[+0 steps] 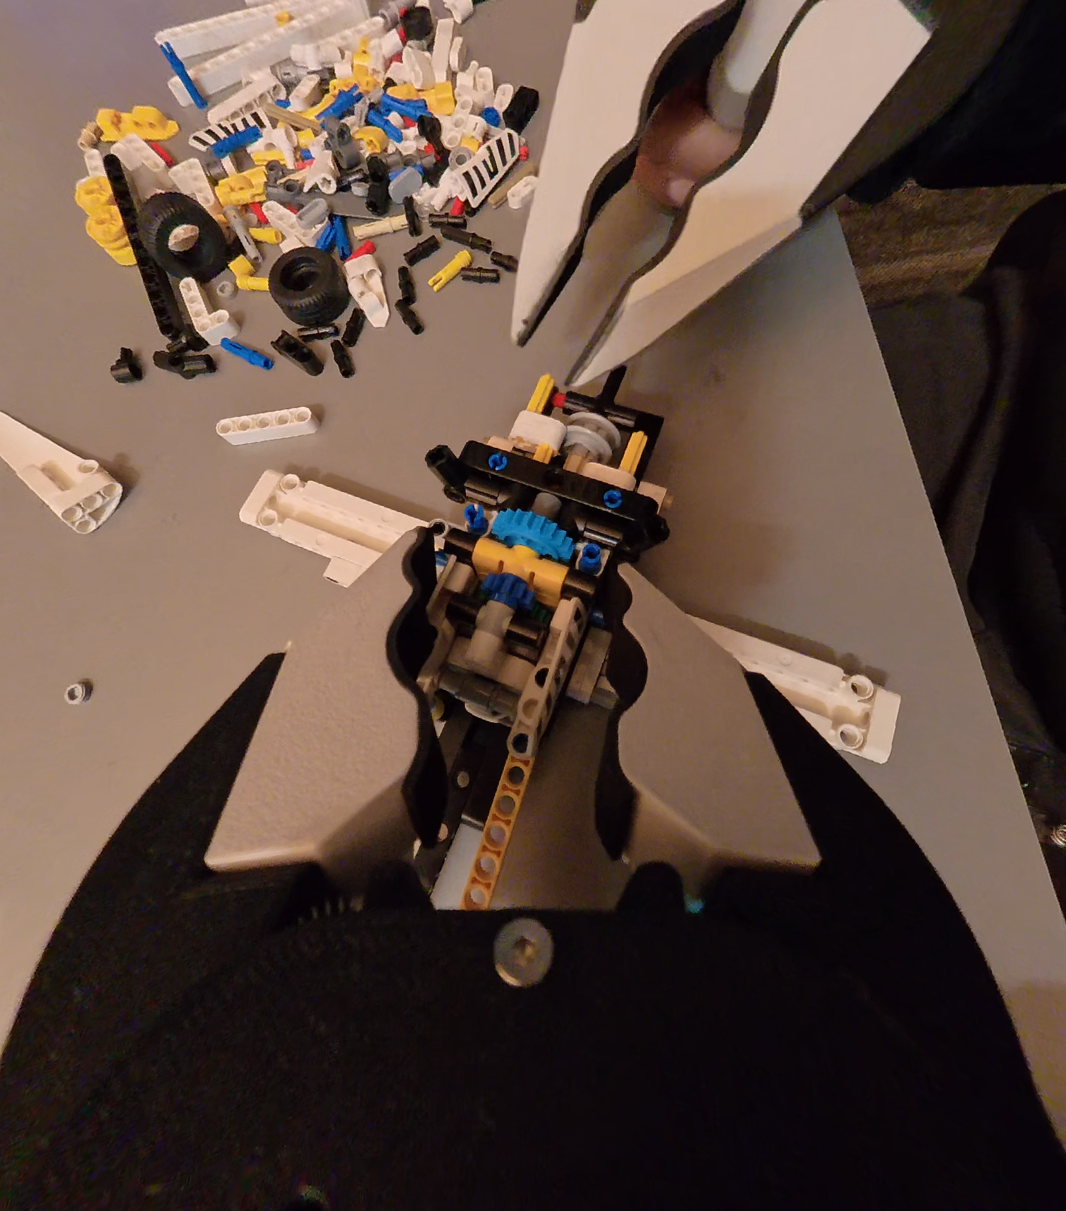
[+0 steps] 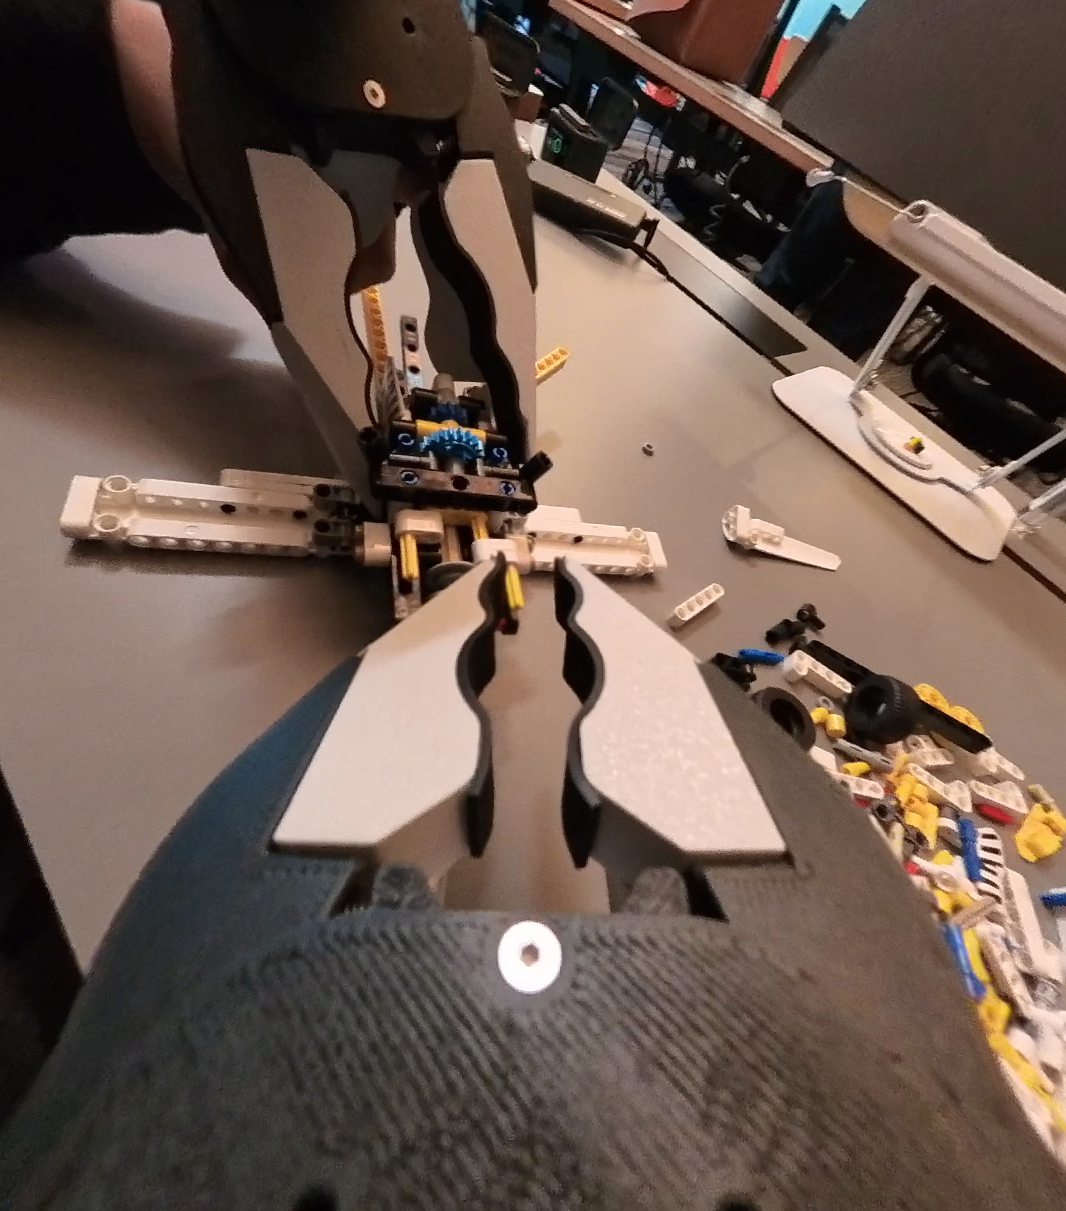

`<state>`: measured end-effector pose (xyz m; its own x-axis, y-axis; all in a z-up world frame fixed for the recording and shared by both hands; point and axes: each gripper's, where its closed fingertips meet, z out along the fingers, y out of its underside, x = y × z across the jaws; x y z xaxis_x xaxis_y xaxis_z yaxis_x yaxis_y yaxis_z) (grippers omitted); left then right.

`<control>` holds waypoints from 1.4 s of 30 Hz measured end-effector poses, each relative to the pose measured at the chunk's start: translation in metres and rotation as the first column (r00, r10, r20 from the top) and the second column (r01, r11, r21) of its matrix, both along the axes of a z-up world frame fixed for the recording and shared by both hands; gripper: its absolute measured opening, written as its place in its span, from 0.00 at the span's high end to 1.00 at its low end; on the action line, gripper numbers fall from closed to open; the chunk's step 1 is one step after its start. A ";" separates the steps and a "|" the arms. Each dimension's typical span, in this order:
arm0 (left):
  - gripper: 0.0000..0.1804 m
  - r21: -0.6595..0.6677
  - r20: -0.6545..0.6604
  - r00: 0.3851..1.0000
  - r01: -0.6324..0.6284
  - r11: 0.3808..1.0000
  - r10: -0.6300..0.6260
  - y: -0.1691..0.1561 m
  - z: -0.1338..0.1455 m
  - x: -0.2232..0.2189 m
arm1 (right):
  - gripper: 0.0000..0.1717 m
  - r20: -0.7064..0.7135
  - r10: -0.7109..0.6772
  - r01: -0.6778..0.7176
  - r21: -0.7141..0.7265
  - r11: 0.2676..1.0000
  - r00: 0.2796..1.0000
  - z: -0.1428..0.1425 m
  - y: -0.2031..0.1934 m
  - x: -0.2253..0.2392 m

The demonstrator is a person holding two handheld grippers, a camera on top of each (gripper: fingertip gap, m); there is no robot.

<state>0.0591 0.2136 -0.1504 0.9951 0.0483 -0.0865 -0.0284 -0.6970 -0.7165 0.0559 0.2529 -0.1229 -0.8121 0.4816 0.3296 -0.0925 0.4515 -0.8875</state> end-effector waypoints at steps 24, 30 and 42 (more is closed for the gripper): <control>0.71 0.000 -0.050 0.999 0.010 1.000 -0.010 0.003 -0.002 0.000 | 0.92 0.345 0.215 -0.233 0.009 0.973 0.914 -0.019 -0.033 0.022; 0.71 -0.005 -0.062 0.998 0.006 1.000 -0.006 0.003 -0.002 0.000 | 0.92 0.387 0.170 -0.194 0.022 0.981 0.906 -0.020 -0.033 0.021; 0.71 -0.004 -0.072 0.997 0.001 1.000 -0.001 0.002 -0.003 0.000 | 0.93 0.519 0.204 -0.148 -0.148 0.978 0.830 -0.020 -0.028 0.022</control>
<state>0.0587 0.2161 -0.1537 0.9863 0.0469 -0.1583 -0.0805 -0.7001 -0.7094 0.0777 0.2250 -0.1428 -0.9226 0.3205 -0.2148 0.3333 0.3815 -0.8622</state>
